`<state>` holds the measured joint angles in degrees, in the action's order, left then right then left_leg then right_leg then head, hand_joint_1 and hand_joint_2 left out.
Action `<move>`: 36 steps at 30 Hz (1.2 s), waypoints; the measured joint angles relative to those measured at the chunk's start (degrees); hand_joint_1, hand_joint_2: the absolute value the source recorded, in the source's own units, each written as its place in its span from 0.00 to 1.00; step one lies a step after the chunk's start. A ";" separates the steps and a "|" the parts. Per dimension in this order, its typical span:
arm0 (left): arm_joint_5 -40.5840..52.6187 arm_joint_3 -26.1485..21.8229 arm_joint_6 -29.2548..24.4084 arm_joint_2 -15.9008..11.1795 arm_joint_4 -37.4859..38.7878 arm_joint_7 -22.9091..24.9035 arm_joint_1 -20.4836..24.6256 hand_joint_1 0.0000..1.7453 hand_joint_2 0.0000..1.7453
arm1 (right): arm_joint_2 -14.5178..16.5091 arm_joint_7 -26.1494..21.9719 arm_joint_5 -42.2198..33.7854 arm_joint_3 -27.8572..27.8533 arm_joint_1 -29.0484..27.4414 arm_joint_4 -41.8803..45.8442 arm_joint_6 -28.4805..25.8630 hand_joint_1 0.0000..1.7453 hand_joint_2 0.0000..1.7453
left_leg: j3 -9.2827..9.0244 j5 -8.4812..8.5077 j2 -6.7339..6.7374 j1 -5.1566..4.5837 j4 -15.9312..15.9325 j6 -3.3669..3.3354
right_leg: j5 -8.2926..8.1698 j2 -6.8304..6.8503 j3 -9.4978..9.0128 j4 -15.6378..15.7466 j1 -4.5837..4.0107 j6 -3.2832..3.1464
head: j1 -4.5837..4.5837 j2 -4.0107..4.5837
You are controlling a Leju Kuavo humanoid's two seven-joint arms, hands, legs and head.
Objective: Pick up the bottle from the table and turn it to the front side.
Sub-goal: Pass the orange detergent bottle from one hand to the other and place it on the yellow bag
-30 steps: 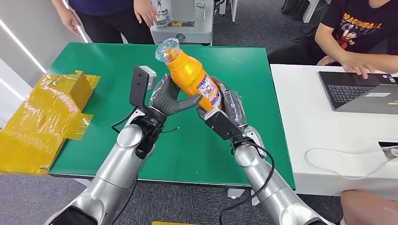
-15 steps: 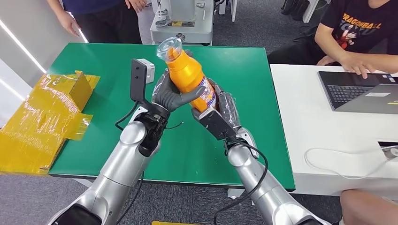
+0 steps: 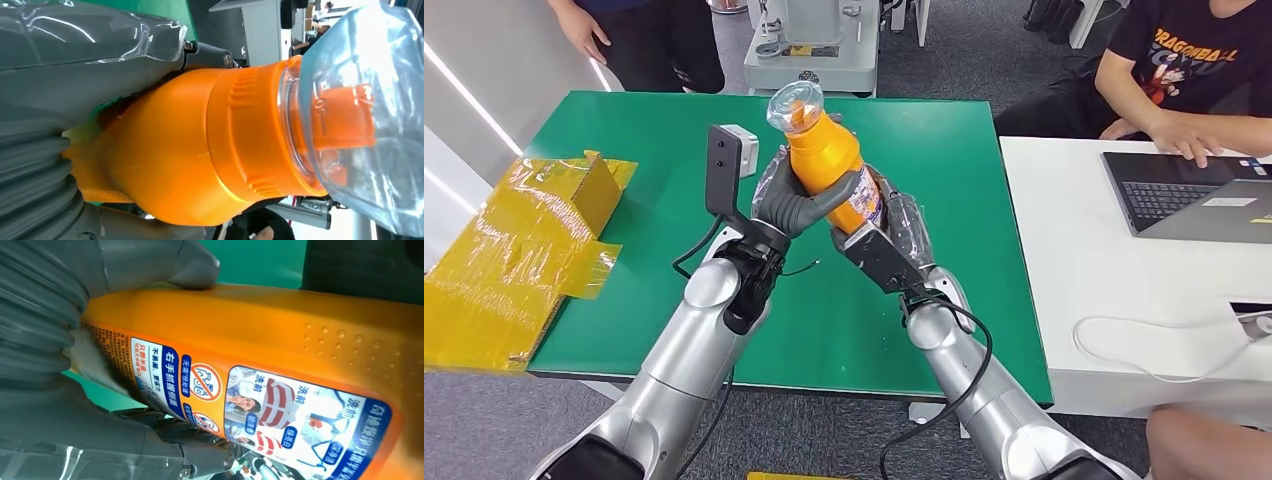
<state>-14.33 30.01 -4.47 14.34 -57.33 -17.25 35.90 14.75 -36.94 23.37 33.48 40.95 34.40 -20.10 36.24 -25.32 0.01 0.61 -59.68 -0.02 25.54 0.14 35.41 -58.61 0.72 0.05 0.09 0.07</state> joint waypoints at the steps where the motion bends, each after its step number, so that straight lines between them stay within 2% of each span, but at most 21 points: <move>1: 0.04 0.00 -0.10 -0.01 0.09 -0.04 0.03 1.00 1.00 | 0.02 -0.01 0.04 0.00 0.05 -0.17 -0.04 1.00 1.00 | 0.00 0.00 0.00 0.00 0.00 0.00 | 0.00 0.00 0.00 0.00 0.00 0.00 | -0.01 0.00; 9: 0.07 -0.08 -0.71 -0.04 0.63 -0.12 0.16 1.00 1.00 | 0.26 0.13 0.14 0.00 0.30 -1.16 -0.13 0.99 1.00 | 0.00 0.00 0.00 0.00 0.00 0.00 | 0.00 0.00 0.00 -0.01 0.00 0.00 | 0.00 0.00; 13: -0.07 -0.13 -0.93 -0.05 0.79 -0.28 0.17 1.00 1.00 | 0.34 0.30 0.16 0.00 0.39 -1.36 -0.41 0.00 1.00 | 0.00 0.00 0.00 0.00 0.00 0.00 | 0.00 0.00 0.00 0.00 0.00 0.00 | 0.00 0.00; 27: -0.02 -0.67 -1.97 -0.63 0.80 -1.04 0.04 1.00 1.00 | 0.41 2.15 -0.78 -0.30 -0.11 1.29 -3.38 0.00 1.00 | 0.00 0.00 0.00 0.00 0.00 0.00 | 0.00 0.01 0.01 0.00 0.00 0.00 | -0.01 0.00; 32: 0.07 -1.01 -2.62 -0.90 0.80 -1.39 0.01 1.00 1.00 | -0.72 3.43 -1.28 -0.61 -3.70 7.18 -5.39 0.00 1.00 | 0.01 -0.01 0.00 0.00 0.00 -0.01 | 0.00 0.01 0.00 0.02 0.00 0.00 | 0.00 0.00; 36: 0.38 -1.78 -4.88 -2.02 0.72 -1.59 -0.79 1.00 1.00 | -2.23 5.00 -3.14 -1.74 -9.38 17.57 -7.84 0.00 1.00 | 0.02 -0.04 0.01 -0.01 0.02 0.01 | 0.01 -0.02 0.01 0.03 0.00 0.01 | -0.01 0.00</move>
<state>-13.95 28.23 -9.36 12.31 -56.61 -18.84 35.12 12.51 -31.94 20.24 31.75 31.57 51.96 -27.94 36.26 -25.36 0.02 0.61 -59.66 -0.01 25.55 0.13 35.43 -58.58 0.73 0.05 0.08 0.07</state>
